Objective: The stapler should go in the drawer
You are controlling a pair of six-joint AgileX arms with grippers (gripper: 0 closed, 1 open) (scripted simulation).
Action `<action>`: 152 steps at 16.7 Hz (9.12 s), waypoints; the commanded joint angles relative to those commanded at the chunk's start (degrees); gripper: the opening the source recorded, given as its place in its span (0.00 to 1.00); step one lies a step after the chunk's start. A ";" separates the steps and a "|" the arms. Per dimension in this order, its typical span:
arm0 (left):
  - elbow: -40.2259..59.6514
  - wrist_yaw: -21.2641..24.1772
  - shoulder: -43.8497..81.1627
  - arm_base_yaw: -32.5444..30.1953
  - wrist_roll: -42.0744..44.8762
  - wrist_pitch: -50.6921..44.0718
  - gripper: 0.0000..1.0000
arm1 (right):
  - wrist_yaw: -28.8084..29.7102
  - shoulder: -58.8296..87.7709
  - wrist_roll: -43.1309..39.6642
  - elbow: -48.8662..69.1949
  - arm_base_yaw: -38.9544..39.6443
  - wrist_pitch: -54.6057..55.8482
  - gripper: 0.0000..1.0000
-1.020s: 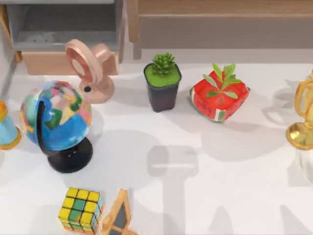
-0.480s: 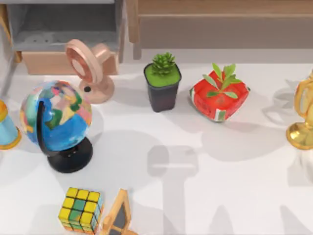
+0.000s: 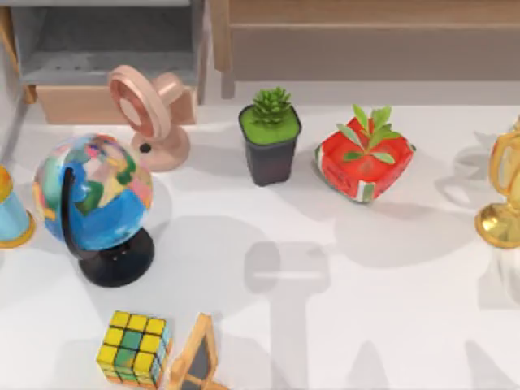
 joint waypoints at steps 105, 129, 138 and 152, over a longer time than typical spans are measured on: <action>-86.86 33.19 -21.20 16.78 67.60 141.14 0.00 | 0.00 0.00 0.00 0.00 0.00 0.00 1.00; -63.62 22.68 -10.67 6.53 66.72 127.85 0.00 | 0.00 0.00 0.00 0.00 0.00 0.00 1.00; -58.43 20.89 -7.83 4.80 66.92 124.24 0.00 | 0.00 0.00 0.00 0.00 0.00 0.00 1.00; -44.60 17.60 -1.79 1.56 66.49 117.08 0.23 | 0.00 0.00 0.00 0.00 0.00 0.00 1.00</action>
